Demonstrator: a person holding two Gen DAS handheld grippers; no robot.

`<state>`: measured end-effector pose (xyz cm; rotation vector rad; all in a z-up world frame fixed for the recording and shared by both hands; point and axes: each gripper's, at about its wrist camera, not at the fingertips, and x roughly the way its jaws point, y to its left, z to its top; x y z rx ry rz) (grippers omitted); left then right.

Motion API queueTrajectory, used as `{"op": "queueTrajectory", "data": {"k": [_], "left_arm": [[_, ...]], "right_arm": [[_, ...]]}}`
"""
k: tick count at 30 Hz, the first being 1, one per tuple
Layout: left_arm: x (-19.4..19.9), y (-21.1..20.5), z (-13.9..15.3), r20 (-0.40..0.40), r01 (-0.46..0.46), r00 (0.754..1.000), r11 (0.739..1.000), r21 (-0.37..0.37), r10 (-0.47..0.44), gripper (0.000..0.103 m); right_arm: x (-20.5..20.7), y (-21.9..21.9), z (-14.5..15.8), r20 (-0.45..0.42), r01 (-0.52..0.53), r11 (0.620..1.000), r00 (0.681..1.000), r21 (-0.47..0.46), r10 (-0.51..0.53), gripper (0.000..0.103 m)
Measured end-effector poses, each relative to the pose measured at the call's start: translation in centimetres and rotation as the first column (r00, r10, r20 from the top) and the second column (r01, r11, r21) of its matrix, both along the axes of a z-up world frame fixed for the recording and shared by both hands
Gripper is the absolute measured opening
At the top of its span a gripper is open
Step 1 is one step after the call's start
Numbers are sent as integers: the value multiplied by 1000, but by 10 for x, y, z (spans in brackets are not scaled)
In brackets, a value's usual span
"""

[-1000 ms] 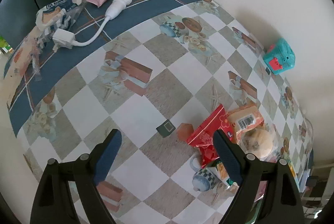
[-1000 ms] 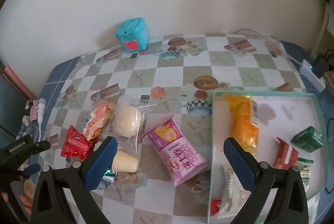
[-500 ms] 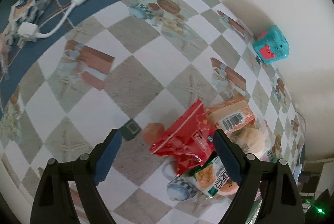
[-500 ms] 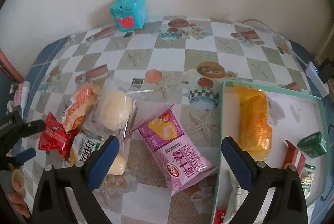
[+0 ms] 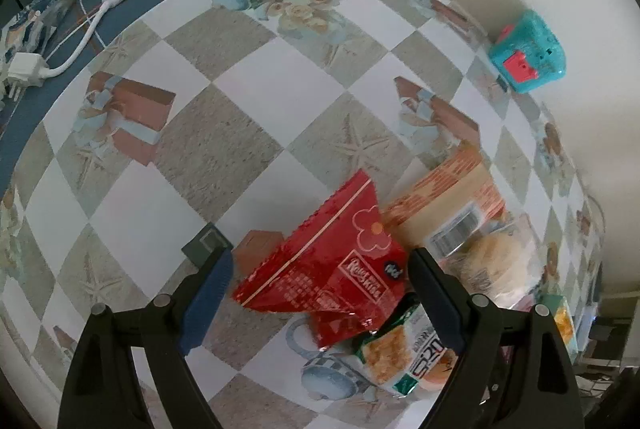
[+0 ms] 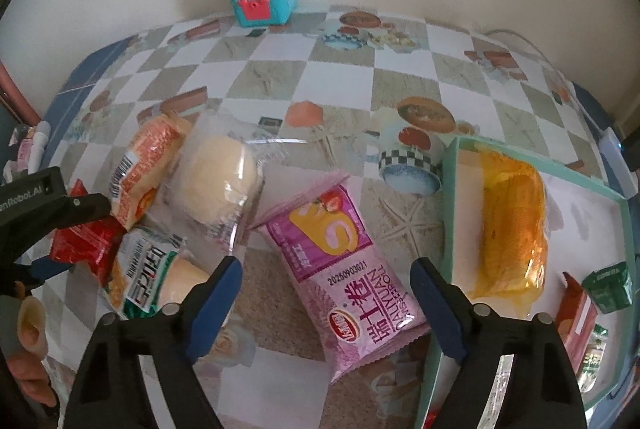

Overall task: Organize snacks
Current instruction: 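Grasp the red Rice Kiss bag with the left tool while the right tool grasps the pink roll pack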

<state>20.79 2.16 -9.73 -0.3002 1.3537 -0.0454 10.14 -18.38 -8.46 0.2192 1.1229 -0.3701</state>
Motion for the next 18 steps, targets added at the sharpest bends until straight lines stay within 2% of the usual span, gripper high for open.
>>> {"op": "queueTrajectory", "data": {"k": [3, 5, 7, 8, 13, 18], "left_arm": [[1, 1, -3, -14, -8, 1000, 1000, 9, 8, 89], [0, 4, -4, -26, -12, 1000, 1000, 6, 13, 88], [-1, 6, -4, -29, -12, 1000, 1000, 10, 12, 77], [-1, 6, -4, -30, -11, 999, 1000, 13, 12, 65], [-4, 8, -1, -31, -7, 999, 1000, 17, 8, 64], [-8, 11, 10, -7, -16, 1000, 999, 33, 16, 62]], "right_arm": [[-1, -1, -5, -16, 3, 1000, 1000, 5, -3, 79], [-1, -1, -7, -24, 1, 1000, 1000, -3, -2, 71], [-1, 0, -9, -31, -3, 1000, 1000, 3, 4, 61], [-1, -1, -10, -35, -3, 1000, 999, 11, 3, 55], [-4, -1, -10, -24, 5, 1000, 1000, 18, -5, 46], [-9, -2, -7, -15, 21, 999, 1000, 37, -20, 44]]}}
